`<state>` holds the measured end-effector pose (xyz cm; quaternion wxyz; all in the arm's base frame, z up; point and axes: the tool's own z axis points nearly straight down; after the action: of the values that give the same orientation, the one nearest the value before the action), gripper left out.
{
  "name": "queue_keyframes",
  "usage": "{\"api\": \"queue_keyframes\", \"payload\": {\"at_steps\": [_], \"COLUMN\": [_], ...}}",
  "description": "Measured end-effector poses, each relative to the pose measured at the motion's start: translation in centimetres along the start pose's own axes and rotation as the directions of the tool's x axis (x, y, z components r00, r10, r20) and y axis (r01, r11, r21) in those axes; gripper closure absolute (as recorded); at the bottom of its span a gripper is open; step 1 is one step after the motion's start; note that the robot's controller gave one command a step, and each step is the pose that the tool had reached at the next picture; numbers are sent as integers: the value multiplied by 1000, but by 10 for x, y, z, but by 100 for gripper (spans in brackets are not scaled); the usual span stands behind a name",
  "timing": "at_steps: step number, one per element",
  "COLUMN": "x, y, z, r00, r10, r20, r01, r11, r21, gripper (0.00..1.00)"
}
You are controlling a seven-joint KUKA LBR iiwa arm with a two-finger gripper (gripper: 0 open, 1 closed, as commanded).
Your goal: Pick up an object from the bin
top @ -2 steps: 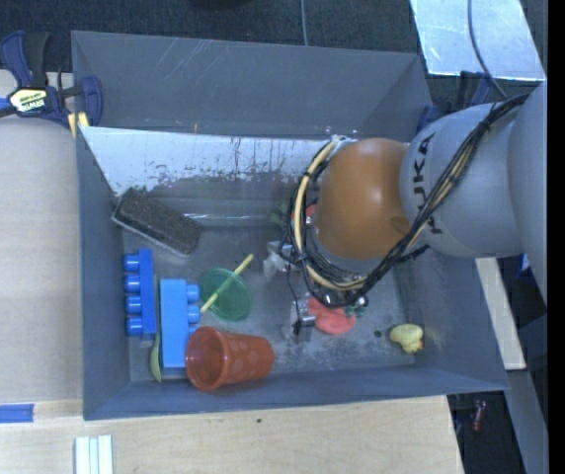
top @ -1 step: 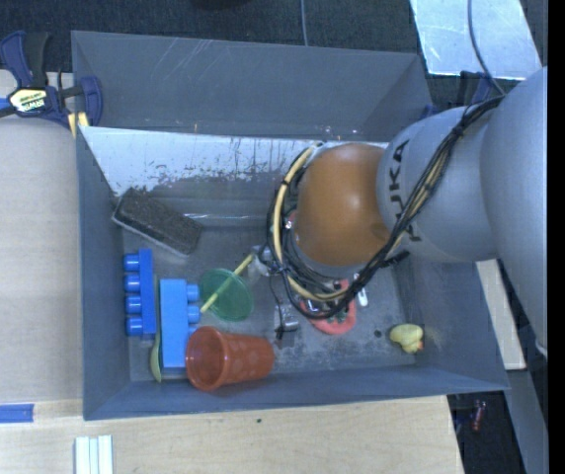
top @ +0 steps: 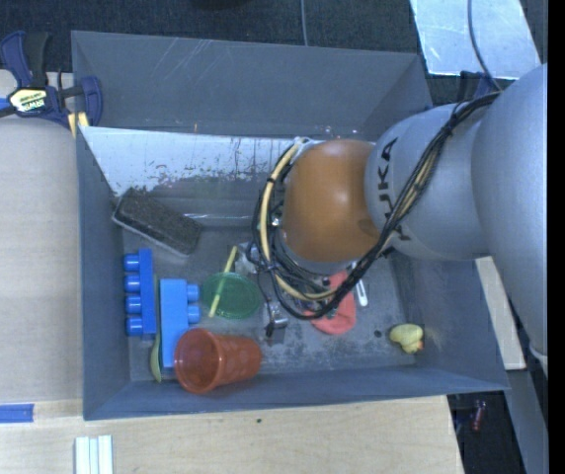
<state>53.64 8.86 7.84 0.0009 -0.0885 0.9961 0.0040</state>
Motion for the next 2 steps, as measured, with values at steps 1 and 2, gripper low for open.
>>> {"api": "queue_keyframes", "payload": {"at_steps": [1,2], "x": [-22,-19], "y": [15,18], "z": [-26,-43], "r00": [986,976], "r10": [165,217], "r20": [-1,0], "r01": [-165,-217], "r11": [986,976], "r21": [4,5], "gripper": [0,0]}}
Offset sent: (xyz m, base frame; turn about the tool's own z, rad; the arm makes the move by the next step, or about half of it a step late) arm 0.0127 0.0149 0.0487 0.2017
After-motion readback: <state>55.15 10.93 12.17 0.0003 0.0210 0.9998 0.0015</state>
